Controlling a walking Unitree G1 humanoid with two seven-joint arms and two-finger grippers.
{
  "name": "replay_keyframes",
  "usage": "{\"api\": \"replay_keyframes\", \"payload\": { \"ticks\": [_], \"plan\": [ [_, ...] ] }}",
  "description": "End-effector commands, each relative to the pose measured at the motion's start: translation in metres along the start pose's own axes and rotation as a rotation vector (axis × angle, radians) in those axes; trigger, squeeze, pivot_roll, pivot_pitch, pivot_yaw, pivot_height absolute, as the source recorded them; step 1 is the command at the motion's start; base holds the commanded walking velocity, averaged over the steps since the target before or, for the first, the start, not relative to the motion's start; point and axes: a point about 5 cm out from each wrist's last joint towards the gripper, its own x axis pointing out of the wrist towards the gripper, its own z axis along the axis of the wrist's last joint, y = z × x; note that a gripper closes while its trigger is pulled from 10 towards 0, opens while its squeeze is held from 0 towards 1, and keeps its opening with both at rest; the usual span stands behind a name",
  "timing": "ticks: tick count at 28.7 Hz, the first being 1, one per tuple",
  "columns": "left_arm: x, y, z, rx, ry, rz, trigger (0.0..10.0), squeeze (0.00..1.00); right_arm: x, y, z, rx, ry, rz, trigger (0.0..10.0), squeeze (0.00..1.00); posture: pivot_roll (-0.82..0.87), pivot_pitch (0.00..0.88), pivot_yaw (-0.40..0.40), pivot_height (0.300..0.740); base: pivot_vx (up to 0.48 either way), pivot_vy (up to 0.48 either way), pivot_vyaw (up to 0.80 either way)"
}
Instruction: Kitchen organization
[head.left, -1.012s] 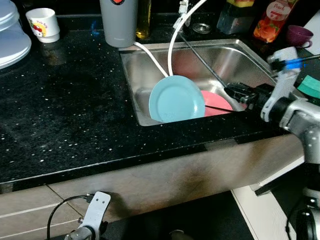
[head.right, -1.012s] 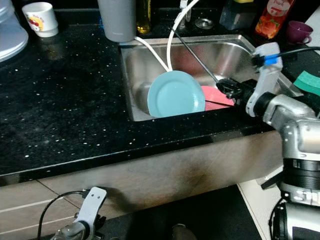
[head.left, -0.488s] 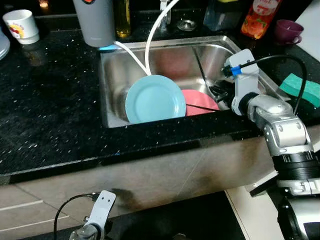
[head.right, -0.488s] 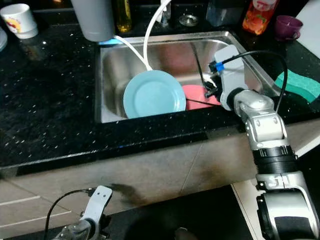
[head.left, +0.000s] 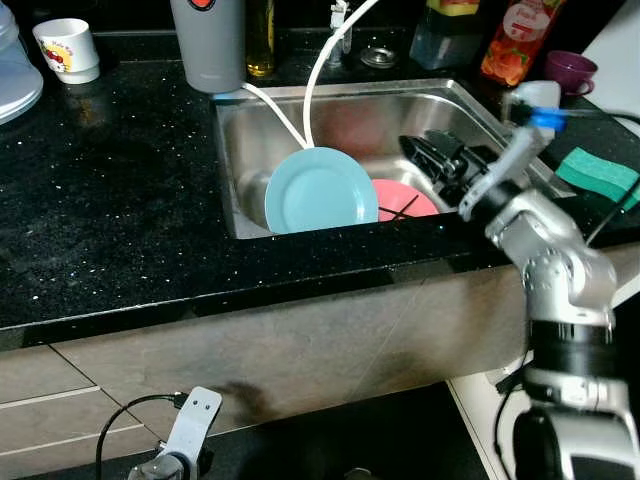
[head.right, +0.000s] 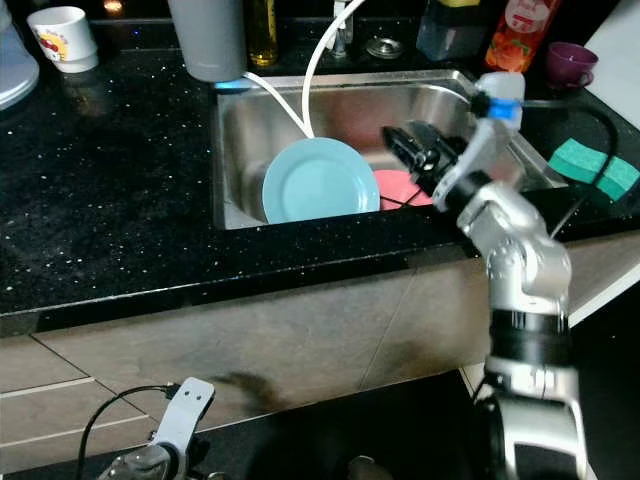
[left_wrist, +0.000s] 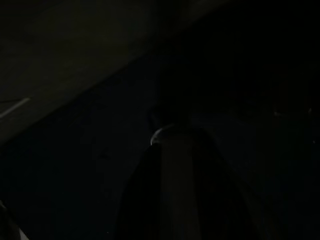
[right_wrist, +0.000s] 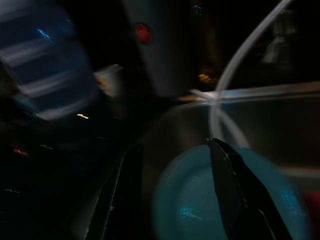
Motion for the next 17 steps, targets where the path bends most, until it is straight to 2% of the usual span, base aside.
{"api": "replay_keyframes", "payload": {
  "ticks": [1,6,8,11,14,15,17],
  "plan": [
    [-0.001,0.001,-0.007,0.012,0.043,0.011,10.0,0.00,-0.012,0.008,0.007,0.136,-0.099,0.104,10.0,0.00,0.04,0.141,-0.025,0.740,0.000,0.000,0.00],
    [-0.001,0.002,-0.006,0.031,0.047,0.013,10.0,0.00,-0.025,0.015,0.011,0.225,-0.173,0.206,10.0,0.00,0.04,0.132,-0.023,0.740,0.000,0.000,0.00],
    [-0.001,0.002,-0.005,0.046,0.053,0.016,10.0,0.00,-0.040,0.027,0.014,0.265,-0.211,0.338,10.0,0.00,0.03,0.125,-0.019,0.740,-0.266,0.000,0.00],
    [-0.001,0.003,-0.005,0.051,0.054,0.017,10.0,0.00,-0.049,0.033,0.013,0.284,-0.205,0.406,10.0,0.00,0.03,0.118,-0.017,0.740,-0.271,0.000,0.00],
    [-0.001,0.003,-0.005,0.058,0.058,0.022,10.0,0.00,-0.063,0.041,0.001,0.308,-0.113,0.468,10.0,0.00,0.03,0.112,-0.015,0.740,-0.274,0.000,0.00],
    [-0.001,0.003,-0.005,0.065,0.064,0.024,10.0,0.00,-0.077,0.044,-0.011,0.363,-0.041,0.502,10.0,0.00,0.03,0.107,-0.017,0.740,-0.274,0.000,0.00],
    [0.000,0.003,-0.005,0.067,0.066,0.023,10.0,0.00,-0.083,0.041,-0.017,0.378,-0.010,0.484,10.0,0.00,0.02,0.103,-0.019,0.740,-0.277,0.000,0.00]
  ]
}}
